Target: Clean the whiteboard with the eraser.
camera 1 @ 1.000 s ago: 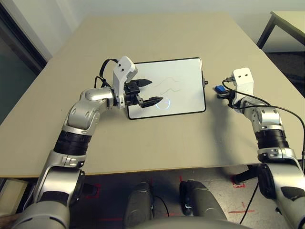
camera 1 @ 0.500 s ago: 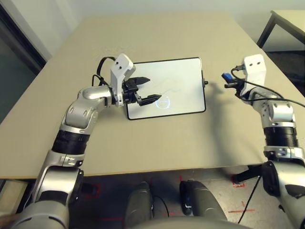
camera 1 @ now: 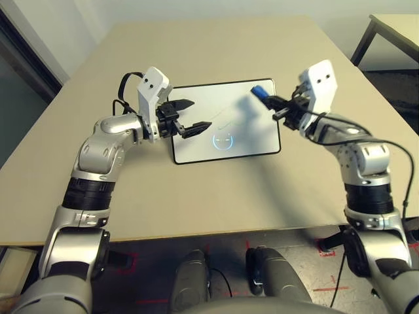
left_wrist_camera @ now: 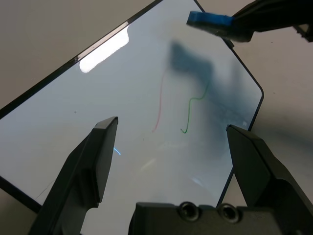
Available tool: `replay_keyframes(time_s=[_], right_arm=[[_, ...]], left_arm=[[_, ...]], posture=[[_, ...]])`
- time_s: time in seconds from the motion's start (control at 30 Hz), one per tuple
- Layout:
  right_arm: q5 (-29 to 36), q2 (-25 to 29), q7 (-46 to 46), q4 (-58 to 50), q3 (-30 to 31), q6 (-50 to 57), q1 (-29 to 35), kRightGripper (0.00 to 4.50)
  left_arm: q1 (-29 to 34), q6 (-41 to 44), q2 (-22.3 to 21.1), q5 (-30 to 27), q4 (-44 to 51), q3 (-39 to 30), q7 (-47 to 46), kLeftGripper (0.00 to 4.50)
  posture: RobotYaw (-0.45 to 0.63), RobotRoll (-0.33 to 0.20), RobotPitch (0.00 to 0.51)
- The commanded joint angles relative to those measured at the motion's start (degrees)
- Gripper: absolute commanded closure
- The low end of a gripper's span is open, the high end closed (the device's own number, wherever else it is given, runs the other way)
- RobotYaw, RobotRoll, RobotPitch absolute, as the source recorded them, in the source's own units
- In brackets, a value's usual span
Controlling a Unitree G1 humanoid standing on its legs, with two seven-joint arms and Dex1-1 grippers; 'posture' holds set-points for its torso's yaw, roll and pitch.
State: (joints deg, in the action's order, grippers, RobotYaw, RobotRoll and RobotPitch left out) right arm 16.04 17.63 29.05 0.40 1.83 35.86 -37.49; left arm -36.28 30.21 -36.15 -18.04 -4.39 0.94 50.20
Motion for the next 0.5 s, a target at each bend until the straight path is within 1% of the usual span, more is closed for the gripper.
replay_keyframes(time_s=[0.03, 0.13, 0.27, 0.37, 0.5], right_arm=[[-1.7, -1.0, 1.7, 4.7, 2.1, -5.6, 0.0, 4.49], [-3.0, -1.9, 2.2, 9.0, 2.6, -9.7, -0.3, 4.49], [-4.1, -2.9, 2.8, 13.2, 3.0, -12.5, -0.3, 4.49], [-4.4, -3.4, 3.8, 13.5, 3.9, -12.6, 0.9, 4.49], [-3.9, -4.3, 4.6, 10.3, 5.5, -10.7, 3.5, 4.49]], left_arm=[[-0.3, 0.7, -0.1, 0.0, 0.3, 0.0, 0.0, 0.0], [0.0, 1.1, 0.2, -0.1, 1.1, 0.2, -0.1, 0.0], [0.2, 1.6, 0.5, -0.3, 1.9, 0.3, 0.0, 0.0], [0.3, 2.0, 0.6, -0.4, 2.5, 0.3, -0.1, 0.0], [0.3, 2.5, 0.7, -0.5, 3.1, 0.3, 0.0, 0.0]], posture=[[-0.05, 0.0, 0.089], [-0.04, 0.0, 0.09], [-0.04, 0.0, 0.094], [-0.03, 0.0, 0.095], [-0.03, 0.0, 0.097]])
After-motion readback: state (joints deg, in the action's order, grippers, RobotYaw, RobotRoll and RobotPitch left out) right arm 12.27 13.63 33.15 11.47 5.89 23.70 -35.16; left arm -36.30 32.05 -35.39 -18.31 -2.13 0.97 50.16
